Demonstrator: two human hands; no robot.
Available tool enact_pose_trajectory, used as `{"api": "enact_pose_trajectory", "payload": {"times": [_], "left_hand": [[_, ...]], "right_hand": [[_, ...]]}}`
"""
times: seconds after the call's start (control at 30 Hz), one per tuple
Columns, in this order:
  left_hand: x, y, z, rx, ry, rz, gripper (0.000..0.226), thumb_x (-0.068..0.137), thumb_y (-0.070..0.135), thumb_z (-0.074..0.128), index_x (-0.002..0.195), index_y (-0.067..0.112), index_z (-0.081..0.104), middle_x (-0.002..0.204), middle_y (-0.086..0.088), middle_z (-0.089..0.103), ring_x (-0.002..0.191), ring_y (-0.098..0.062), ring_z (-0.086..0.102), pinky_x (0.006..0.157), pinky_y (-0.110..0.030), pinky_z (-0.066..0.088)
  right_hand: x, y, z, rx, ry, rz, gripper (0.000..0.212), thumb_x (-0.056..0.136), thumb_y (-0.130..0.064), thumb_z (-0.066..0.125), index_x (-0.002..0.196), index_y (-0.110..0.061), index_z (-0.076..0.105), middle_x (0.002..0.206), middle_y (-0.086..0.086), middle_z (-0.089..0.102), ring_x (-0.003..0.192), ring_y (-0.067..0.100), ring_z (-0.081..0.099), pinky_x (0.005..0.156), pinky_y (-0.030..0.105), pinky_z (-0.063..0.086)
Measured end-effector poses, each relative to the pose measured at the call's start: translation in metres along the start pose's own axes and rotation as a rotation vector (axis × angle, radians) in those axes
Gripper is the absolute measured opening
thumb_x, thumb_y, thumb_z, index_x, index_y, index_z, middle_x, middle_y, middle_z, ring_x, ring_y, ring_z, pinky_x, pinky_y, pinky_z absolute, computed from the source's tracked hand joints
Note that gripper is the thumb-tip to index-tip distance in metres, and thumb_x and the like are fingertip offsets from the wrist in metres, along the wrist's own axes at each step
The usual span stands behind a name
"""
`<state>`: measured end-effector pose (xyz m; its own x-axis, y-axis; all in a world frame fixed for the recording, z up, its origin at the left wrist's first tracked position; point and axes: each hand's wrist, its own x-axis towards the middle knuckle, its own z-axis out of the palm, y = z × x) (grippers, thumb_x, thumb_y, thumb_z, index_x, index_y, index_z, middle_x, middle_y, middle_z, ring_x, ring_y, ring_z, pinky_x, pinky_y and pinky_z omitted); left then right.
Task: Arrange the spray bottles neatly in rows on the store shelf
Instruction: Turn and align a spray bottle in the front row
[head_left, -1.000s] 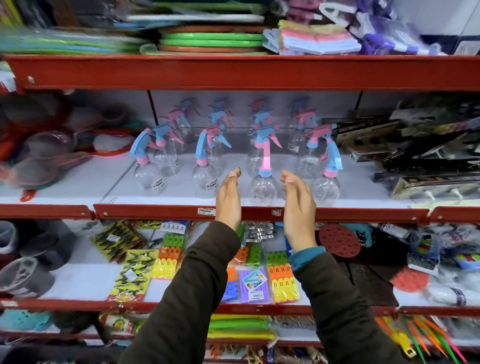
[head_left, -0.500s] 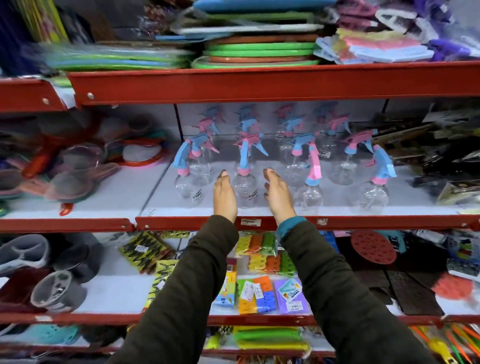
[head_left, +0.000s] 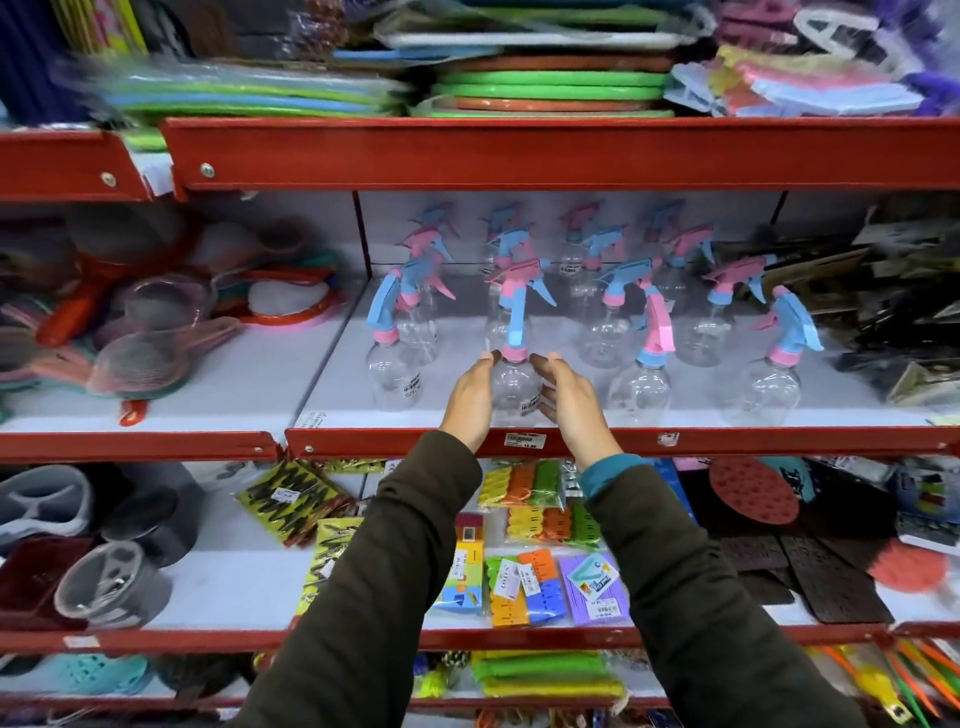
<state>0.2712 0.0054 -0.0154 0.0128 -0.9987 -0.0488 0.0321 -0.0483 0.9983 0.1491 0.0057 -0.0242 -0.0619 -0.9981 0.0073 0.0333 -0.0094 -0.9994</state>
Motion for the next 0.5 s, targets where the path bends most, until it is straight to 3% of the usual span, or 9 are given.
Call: {"api": "enact_pose_trajectory", "payload": {"times": [0.07,0.13,0.23,0.3,0.4,0.5], "left_hand": [[-0.006,0.000,0.003,0.000,-0.029,0.018,0.042,0.106,0.031,0.027,0.123,0.017,0.063,0.135,-0.012,0.066,0.125,-0.020,0.062,0.112,-0.035,0.044],[-0.009,0.001,0.003,0.001,-0.047,0.029,0.047,0.106,0.028,0.028,0.128,0.006,0.063,0.136,-0.020,0.065,0.131,-0.031,0.059,0.120,-0.046,0.037],[-0.015,0.005,0.005,0.025,-0.054,0.034,0.051,0.106,0.029,0.026,0.134,0.003,0.059,0.138,-0.021,0.063,0.134,-0.032,0.056,0.121,-0.047,0.035],[-0.020,0.005,0.005,0.035,-0.007,0.044,0.051,0.106,0.031,0.027,0.145,0.008,0.050,0.152,-0.014,0.052,0.144,-0.026,0.046,0.126,-0.042,0.028],[-0.030,0.003,0.000,0.027,0.117,0.103,0.049,0.106,0.032,0.028,0.152,0.019,0.041,0.162,-0.001,0.039,0.150,-0.017,0.034,0.127,-0.035,0.023],[-0.040,0.001,-0.009,-0.012,0.184,0.159,0.047,0.107,0.031,0.027,0.150,0.020,0.044,0.159,0.001,0.042,0.148,-0.019,0.037,0.127,-0.041,0.025]], "right_hand": [[-0.007,-0.002,0.001,0.001,0.002,-0.016,0.040,0.100,-0.038,0.037,0.129,-0.024,0.059,0.119,-0.007,0.062,0.114,0.013,0.057,0.101,0.028,0.042],[-0.011,-0.004,0.001,-0.025,-0.007,-0.034,0.035,0.099,-0.038,0.038,0.126,-0.030,0.058,0.118,-0.009,0.062,0.118,0.015,0.057,0.109,0.032,0.041],[-0.017,-0.006,0.000,-0.037,0.001,-0.031,0.039,0.099,-0.038,0.039,0.131,-0.025,0.057,0.131,-0.005,0.057,0.132,0.019,0.051,0.118,0.039,0.036],[-0.025,-0.007,0.000,-0.046,0.071,-0.086,0.041,0.099,-0.037,0.039,0.134,-0.022,0.056,0.133,-0.008,0.055,0.135,0.018,0.049,0.118,0.040,0.035],[-0.040,-0.009,0.000,-0.038,0.204,-0.260,0.030,0.100,-0.028,0.040,0.116,-0.025,0.065,0.126,-0.006,0.064,0.124,0.019,0.057,0.112,0.042,0.043],[-0.052,-0.012,0.007,0.013,0.212,-0.324,0.029,0.100,-0.022,0.040,0.107,-0.024,0.068,0.116,-0.003,0.069,0.106,0.015,0.063,0.100,0.042,0.051]]}}
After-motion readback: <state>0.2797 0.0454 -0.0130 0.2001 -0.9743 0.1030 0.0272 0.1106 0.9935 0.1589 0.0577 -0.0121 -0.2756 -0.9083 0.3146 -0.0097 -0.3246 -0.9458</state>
